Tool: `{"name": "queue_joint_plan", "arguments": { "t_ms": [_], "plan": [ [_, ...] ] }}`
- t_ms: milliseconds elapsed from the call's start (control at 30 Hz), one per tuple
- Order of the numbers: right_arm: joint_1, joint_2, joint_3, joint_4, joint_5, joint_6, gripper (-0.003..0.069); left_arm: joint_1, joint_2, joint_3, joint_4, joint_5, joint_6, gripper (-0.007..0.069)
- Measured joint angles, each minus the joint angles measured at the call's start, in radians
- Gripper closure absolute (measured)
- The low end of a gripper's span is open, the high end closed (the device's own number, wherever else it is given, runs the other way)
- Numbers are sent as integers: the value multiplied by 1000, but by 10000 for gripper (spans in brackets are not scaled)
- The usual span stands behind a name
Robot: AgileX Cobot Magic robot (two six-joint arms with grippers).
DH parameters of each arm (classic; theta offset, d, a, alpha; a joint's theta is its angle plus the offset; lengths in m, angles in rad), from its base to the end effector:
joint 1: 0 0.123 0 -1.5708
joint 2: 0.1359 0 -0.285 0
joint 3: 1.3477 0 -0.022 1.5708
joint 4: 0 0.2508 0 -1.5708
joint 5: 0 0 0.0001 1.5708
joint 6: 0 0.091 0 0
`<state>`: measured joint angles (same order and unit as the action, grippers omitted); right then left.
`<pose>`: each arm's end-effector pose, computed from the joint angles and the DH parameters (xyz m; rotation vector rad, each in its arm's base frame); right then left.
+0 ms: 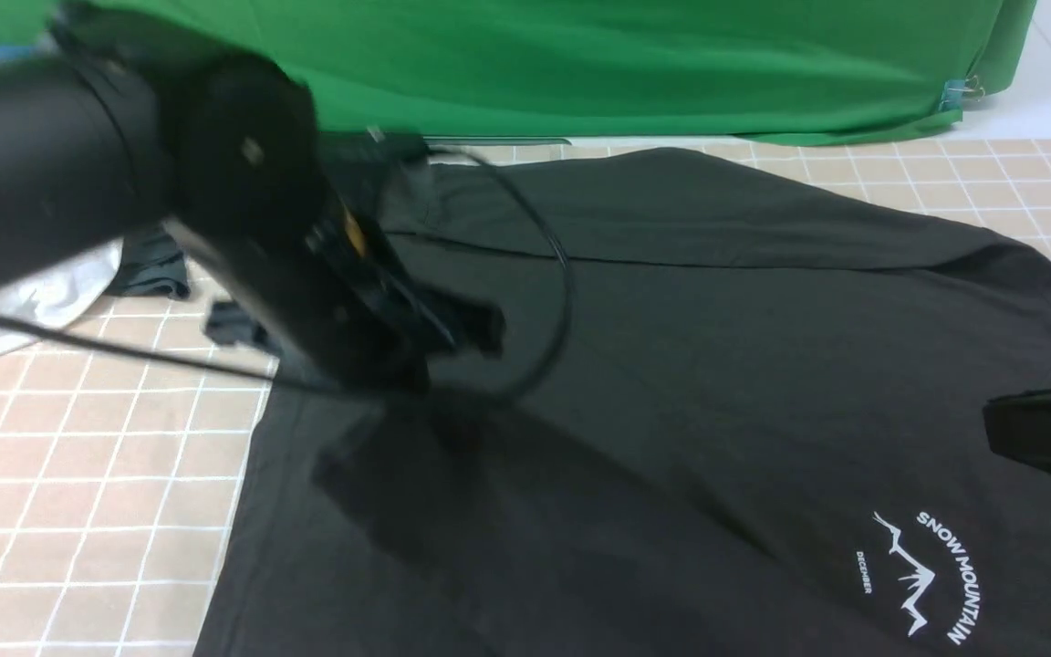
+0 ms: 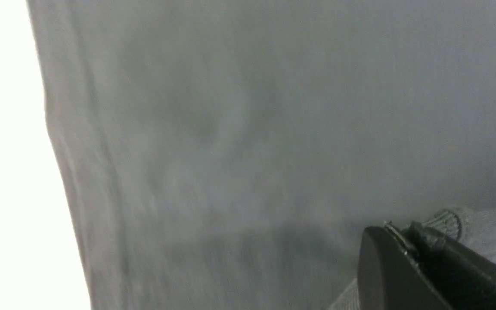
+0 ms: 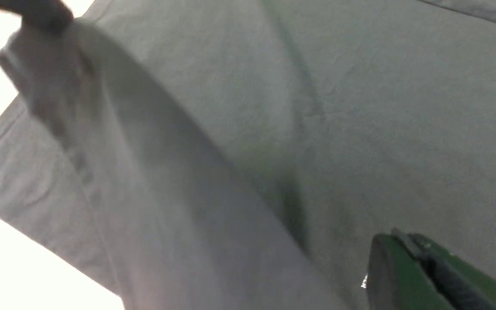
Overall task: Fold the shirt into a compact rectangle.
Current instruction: 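Fold the left side of the black T-shirt inward over its body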
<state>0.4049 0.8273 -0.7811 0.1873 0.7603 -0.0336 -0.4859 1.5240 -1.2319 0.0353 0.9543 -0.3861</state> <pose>0.1382 0.0719 0.3303 -0.4145 2.2708 0.4098 0.2769 -0.1433 0.2940 0.1568 2.7433 -0.2011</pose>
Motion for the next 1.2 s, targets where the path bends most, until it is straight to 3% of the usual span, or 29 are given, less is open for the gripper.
{"name": "queue_joint_plan", "arguments": {
  "t_ms": [467, 1100, 1200],
  "plan": [
    [0, 0, 0, 0, 0, 1, 623, 115, 62, -8, 8, -217, 27, 592],
    [0, 0, 0, 1, 0, 3, 620, 118, 181, -8, 144, -379, 31, 587],
    [0, 0, 0, 1, 0, 3, 617, 118, 190, -8, 192, -416, 30, 543]
  ]
}}
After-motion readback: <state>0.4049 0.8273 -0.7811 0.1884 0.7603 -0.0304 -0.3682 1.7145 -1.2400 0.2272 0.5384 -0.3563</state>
